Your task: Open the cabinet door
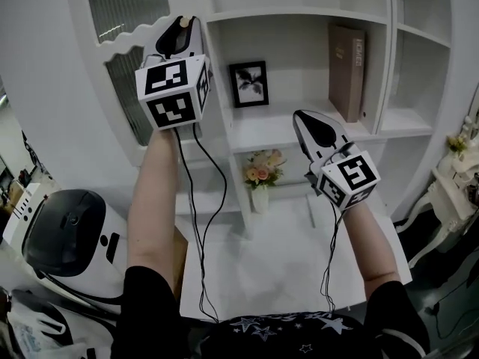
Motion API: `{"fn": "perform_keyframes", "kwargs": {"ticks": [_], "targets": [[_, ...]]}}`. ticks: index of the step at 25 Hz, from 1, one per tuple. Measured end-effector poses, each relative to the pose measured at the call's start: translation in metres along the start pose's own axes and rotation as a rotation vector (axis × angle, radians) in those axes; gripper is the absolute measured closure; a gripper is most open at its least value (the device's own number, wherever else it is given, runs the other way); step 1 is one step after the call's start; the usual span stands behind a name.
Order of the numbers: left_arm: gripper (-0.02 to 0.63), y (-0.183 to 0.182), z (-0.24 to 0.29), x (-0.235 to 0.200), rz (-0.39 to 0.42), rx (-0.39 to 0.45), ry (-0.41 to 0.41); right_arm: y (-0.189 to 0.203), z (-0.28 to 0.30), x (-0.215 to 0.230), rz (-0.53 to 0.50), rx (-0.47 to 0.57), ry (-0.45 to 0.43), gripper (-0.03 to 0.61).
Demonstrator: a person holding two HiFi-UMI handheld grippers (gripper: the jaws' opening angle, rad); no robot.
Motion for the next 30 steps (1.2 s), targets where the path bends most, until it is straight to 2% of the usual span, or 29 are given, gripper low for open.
{"fn": "perform_keyframes", "kwargs": {"ticks": [4,9,12,19,22,30], "targets": [[0.529,-0.005,-0.004,-0.001,-0.016,-0.045,0.006,-0.003,-0.003,0.002,0.028,0.014,-0.037,0.572],[0.531,-0.016,-0.02,-0.002,0.049,-0.026,-0.011,-0.008,-0.002,0.001,0.055,0.04,-0.095,0.572],[0.533,-0.022,-0.028,-0.004,0.061,-0.036,-0.004,-0.015,0.001,-0.006,0.063,0.066,-0.121,0.572],[0.534,-0.039,-0.053,-0.013,-0.014,-0.018,0.024,-0.026,0.007,-0.035,0.074,0.065,-0.159,0.572],[0.535,-0.046,-0.064,-0.018,-0.066,0.0,0.054,-0.032,0.009,-0.047,0.053,0.061,-0.146,0.572],[0.535,-0.057,-0.087,-0.033,-0.122,0.057,0.156,-0.047,0.013,-0.084,0.015,0.085,-0.105,0.572]]}}
Point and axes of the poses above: the fingertips, and each gripper's own axes: z forward along the fingers, x to its right, y out of its underside, the point moved 7 cm from there along -z, backward along the fingers, and after that the axes turned 3 degrees about z, right-handed, at the moved point
